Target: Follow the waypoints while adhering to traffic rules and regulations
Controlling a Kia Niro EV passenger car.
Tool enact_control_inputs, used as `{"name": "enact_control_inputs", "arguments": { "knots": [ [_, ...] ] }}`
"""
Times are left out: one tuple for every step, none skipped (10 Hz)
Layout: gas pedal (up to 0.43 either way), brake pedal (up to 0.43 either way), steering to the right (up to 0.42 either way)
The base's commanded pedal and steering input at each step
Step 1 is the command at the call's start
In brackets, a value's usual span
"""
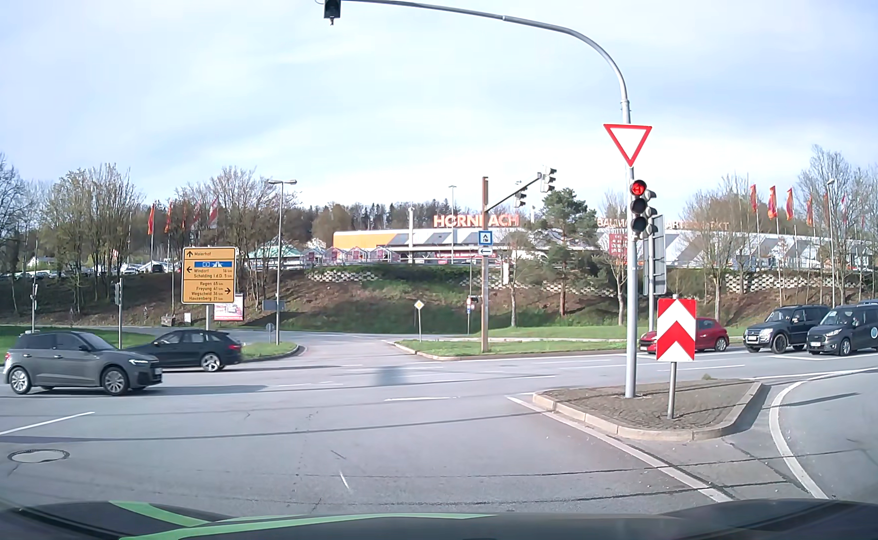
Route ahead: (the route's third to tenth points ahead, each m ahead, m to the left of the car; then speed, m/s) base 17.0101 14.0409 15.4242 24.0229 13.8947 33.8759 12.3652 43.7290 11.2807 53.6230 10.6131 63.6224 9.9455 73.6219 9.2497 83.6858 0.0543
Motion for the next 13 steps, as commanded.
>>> {"name": "enact_control_inputs", "arguments": {
  "knots": [
    [0.0, 0.287, -0.002],
    [0.0, 0.305, -0.002],
    [0.0, 0.335, -0.002],
    [0.0, 0.39, -0.002],
    [0.0, 0.421, -0.002],
    [0.0, 0.421, -0.002],
    [0.0, 0.402, -0.002],
    [0.0, 0.39, -0.002],
    [0.0, 0.384, -0.002],
    [0.0, 0.378, -0.002],
    [0.0, 0.378, -0.002],
    [0.0, 0.378, -0.002],
    [0.0, 0.378, -0.002]
  ]
}}
